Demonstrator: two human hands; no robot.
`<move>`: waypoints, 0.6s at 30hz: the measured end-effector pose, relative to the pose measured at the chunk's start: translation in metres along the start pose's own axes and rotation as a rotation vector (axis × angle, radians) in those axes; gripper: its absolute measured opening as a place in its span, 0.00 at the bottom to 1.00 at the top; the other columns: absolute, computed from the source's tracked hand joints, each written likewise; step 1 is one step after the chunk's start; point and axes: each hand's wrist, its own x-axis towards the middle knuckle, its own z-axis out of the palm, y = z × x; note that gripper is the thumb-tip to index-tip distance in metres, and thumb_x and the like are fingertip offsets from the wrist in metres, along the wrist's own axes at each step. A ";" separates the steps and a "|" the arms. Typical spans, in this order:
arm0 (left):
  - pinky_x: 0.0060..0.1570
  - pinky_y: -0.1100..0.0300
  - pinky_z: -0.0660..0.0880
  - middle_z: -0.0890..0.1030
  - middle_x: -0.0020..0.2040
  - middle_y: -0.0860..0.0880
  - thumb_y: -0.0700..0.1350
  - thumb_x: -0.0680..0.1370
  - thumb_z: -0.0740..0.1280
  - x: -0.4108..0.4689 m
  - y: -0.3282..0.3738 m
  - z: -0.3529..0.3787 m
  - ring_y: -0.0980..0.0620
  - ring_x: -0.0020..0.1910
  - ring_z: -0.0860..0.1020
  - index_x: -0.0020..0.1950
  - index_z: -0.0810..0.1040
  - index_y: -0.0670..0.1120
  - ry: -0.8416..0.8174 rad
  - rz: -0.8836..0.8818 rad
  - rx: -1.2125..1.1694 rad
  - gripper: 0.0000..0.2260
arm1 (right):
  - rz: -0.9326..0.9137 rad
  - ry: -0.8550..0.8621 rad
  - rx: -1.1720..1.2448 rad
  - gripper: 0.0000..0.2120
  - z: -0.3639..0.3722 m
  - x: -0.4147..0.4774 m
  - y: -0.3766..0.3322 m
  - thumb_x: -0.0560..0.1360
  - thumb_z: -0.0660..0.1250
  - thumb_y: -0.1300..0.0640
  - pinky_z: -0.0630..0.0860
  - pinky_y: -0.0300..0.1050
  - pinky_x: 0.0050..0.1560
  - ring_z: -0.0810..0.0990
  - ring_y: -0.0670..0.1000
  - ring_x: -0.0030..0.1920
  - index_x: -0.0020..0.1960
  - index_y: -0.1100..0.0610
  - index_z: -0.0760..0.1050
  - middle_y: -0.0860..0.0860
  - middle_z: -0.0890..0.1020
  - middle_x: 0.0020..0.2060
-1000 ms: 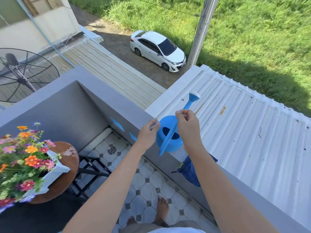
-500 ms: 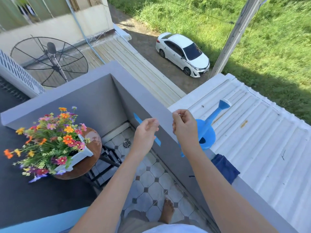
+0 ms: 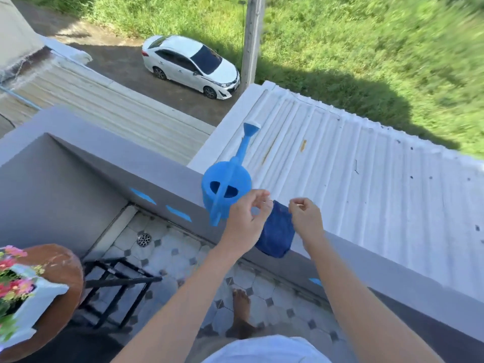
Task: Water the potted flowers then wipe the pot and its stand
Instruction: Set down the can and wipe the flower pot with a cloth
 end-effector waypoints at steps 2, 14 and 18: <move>0.55 0.66 0.71 0.79 0.56 0.56 0.47 0.80 0.66 -0.002 -0.020 0.023 0.62 0.52 0.75 0.63 0.77 0.46 -0.072 -0.070 0.088 0.13 | 0.119 0.010 0.005 0.07 -0.011 0.003 0.027 0.78 0.64 0.58 0.72 0.45 0.39 0.75 0.51 0.38 0.55 0.56 0.77 0.53 0.80 0.47; 0.45 0.58 0.70 0.74 0.57 0.47 0.48 0.77 0.71 0.016 -0.074 0.079 0.50 0.51 0.73 0.65 0.70 0.41 -0.118 -0.596 0.185 0.21 | 0.378 0.007 0.221 0.05 -0.006 0.005 0.073 0.77 0.69 0.60 0.64 0.44 0.29 0.67 0.52 0.35 0.44 0.59 0.73 0.56 0.71 0.38; 0.44 0.59 0.71 0.82 0.51 0.49 0.44 0.78 0.70 0.009 -0.085 0.067 0.52 0.48 0.77 0.57 0.81 0.41 -0.188 -0.597 0.135 0.10 | 0.437 -0.132 0.156 0.12 0.006 0.004 0.074 0.72 0.77 0.57 0.65 0.40 0.26 0.69 0.50 0.32 0.41 0.59 0.74 0.54 0.73 0.34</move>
